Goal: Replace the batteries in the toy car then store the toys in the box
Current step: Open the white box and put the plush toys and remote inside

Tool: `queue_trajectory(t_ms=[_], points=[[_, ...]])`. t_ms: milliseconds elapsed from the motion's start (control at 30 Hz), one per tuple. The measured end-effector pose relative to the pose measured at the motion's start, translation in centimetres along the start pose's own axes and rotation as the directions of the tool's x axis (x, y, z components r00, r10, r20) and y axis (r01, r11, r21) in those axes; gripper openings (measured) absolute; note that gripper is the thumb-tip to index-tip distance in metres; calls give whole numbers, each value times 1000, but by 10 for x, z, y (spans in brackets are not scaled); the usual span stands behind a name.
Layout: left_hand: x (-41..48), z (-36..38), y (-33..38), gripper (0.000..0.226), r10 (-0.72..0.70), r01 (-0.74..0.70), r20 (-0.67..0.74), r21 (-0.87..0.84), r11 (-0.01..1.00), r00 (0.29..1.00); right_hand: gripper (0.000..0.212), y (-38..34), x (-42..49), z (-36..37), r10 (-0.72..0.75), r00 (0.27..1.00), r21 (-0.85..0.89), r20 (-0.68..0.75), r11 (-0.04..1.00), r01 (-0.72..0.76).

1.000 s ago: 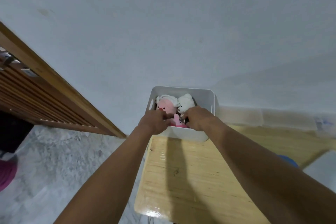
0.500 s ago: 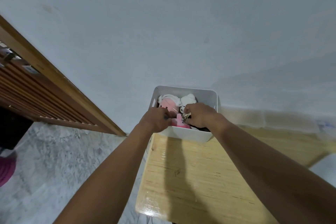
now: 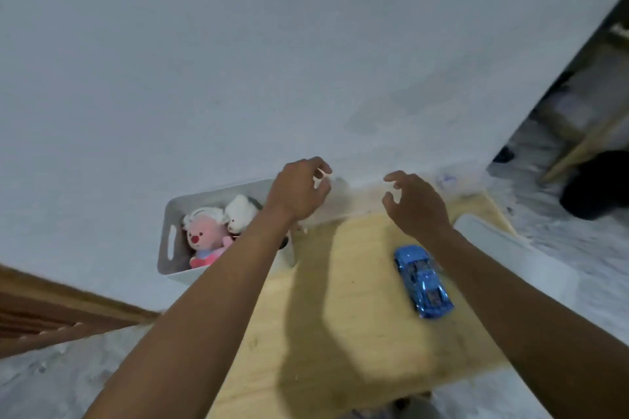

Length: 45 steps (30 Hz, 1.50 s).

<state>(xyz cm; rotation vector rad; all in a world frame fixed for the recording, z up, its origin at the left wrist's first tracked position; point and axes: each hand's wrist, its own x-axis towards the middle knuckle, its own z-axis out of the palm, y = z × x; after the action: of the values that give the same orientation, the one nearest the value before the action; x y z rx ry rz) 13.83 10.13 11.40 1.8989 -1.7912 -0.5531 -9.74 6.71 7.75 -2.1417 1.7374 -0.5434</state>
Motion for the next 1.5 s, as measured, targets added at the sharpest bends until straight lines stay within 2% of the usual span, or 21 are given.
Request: queue_trajectory(t_ms=[33, 100, 200, 267, 333, 433, 500, 600, 700, 800, 900, 1067, 1200, 1367, 1500], points=[[11, 21, 26, 22, 57, -56, 34, -20, 998, 998, 35, 35, -4, -13, 138, 990, -38, 21, 990, -138], [26, 67, 75, 24, 126, -118, 141, -64, 991, 982, 43, 99, -18, -33, 375, 925, -113, 64, 924, -367], [42, 143, 132, 35, 147, -138, 379, -50, 989, 914, 59, 186, -50, -52, 588, 801, -212, 110, 802, -559], [50, 192, 157, 55, 110, -156, 560, 35, 987, 821, 65, 235, -71, -55, 658, 727, -188, 196, 753, -631], [56, 234, 171, 73, 20, -149, 676, 134, 980, 737, 73, 274, -88, -55, 695, 668, -171, 266, 716, -677], [60, 278, 176, 88, -112, -105, 747, 236, 966, 655, 84, 309, -106, -51, 722, 598, -162, 347, 674, -721], [60, 299, 176, 91, -164, -119, 763, 301, 946, 625, 86, 322, -110, -46, 712, 588, -109, 383, 667, -737], [63, 316, 177, 92, -194, -134, 711, 377, 916, 676, 79, 332, -105, -37, 677, 630, 50, 381, 666, -745], [71, 321, 180, 92, -190, -14, 669, 287, 958, 718, 72, 329, -96, -29, 716, 649, 134, 256, 639, -757], [78, 315, 184, 91, -142, 30, 633, 184, 982, 761, 73, 317, -82, -35, 771, 624, 129, 128, 611, -781], [83, 297, 191, 85, -99, 36, 544, 126, 991, 833, 73, 299, -62, -52, 744, 668, 87, 7, 665, -741], [86, 228, 176, 75, -21, -23, 348, 122, 992, 937, 59, 250, -25, -71, 558, 825, 80, -89, 830, -552], [69, 151, 137, 69, -65, 37, 158, 171, 985, 985, 52, 181, -3, -60, 335, 933, 54, -132, 942, -331], [13, 56, 70, 67, -238, 238, -27, 229, 944, 971, 50, 75, 0, -21, 96, 992, 146, -79, 986, -84], [-38, -9, 8, 66, -380, 394, -109, 200, 897, 919, 53, -17, -8, 11, -20, 996, 176, 82, 984, 5]])
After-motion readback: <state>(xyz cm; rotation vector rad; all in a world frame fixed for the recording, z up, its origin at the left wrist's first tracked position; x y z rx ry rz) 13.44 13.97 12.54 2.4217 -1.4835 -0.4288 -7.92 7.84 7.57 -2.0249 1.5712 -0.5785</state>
